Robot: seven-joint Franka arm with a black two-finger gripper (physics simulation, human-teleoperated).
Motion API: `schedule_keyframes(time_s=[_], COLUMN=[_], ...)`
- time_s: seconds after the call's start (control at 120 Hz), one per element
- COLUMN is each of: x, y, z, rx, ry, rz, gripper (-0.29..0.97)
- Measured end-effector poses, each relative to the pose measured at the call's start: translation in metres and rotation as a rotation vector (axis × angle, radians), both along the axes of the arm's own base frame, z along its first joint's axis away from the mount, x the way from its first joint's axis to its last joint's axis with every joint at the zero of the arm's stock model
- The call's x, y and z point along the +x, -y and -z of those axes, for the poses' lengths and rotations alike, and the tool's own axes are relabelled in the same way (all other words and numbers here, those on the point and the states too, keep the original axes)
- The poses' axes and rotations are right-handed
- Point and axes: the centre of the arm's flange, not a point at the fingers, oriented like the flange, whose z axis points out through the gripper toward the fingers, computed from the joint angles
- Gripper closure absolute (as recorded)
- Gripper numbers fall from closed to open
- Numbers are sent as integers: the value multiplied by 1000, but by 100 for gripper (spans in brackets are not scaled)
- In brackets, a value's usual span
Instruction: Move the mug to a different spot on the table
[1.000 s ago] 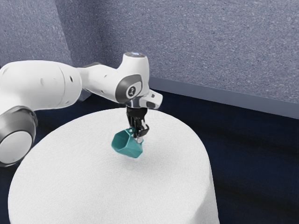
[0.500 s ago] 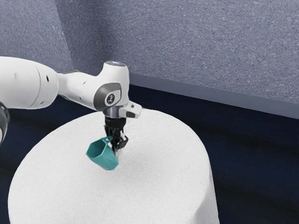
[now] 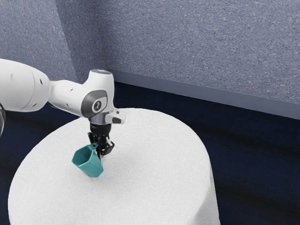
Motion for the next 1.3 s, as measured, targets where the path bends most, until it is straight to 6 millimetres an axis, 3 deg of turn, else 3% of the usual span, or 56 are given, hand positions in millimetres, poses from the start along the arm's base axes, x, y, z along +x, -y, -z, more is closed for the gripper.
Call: schedule_keyframes(time_s=[0.558,0.958,1.3], x=[5,5,13], y=[-8,-7,-5], z=[19,20,10], rx=[31,0,-14], ry=[23,23,70], rz=[-38,-45,-32], gripper=[77,39,27])
